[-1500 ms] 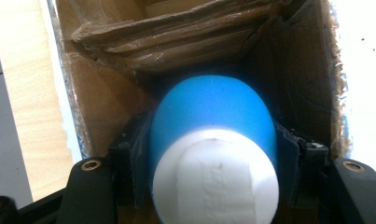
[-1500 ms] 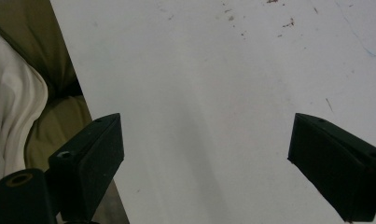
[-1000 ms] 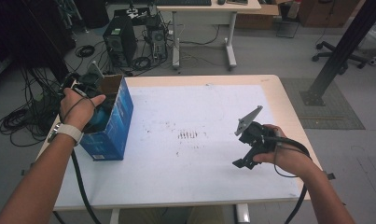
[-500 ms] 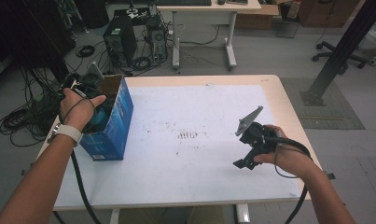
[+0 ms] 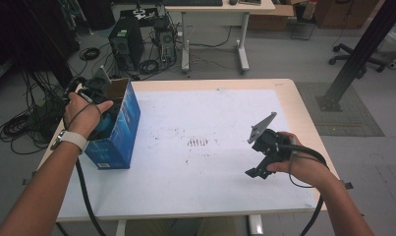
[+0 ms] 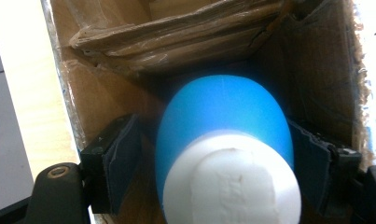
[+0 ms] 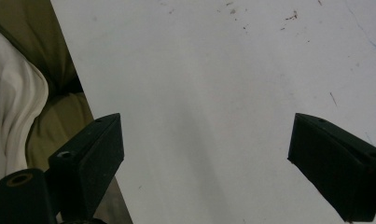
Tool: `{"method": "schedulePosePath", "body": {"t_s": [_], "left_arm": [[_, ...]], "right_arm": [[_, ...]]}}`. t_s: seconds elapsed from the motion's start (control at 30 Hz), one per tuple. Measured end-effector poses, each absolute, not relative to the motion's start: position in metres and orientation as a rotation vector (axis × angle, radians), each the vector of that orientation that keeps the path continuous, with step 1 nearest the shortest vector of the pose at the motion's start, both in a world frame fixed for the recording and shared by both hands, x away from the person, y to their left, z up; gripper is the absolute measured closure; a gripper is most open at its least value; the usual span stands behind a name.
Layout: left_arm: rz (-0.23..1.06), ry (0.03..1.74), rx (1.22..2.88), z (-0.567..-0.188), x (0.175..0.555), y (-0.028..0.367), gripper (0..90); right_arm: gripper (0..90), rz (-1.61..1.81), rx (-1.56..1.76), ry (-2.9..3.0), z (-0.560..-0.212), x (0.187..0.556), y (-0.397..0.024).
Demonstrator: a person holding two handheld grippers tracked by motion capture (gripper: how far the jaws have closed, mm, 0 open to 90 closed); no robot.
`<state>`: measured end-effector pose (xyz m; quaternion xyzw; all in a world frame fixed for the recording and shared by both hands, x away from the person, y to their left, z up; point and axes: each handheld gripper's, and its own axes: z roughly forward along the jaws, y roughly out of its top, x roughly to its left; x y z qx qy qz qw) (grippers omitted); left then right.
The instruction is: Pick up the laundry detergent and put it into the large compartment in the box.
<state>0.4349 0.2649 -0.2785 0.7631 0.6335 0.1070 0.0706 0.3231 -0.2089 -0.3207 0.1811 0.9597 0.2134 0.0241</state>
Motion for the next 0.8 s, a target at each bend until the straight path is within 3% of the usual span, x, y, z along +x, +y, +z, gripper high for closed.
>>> {"method": "schedulePosePath", "body": {"t_s": [0.8], "left_arm": [[0.324, 1.899, 2.301, -0.2718, 0.4325, 0.2642, 19.7]], "right_arm": [[10.6, 0.669, 0.554, 2.969, -0.3219, 0.3216, -0.2089]]}}
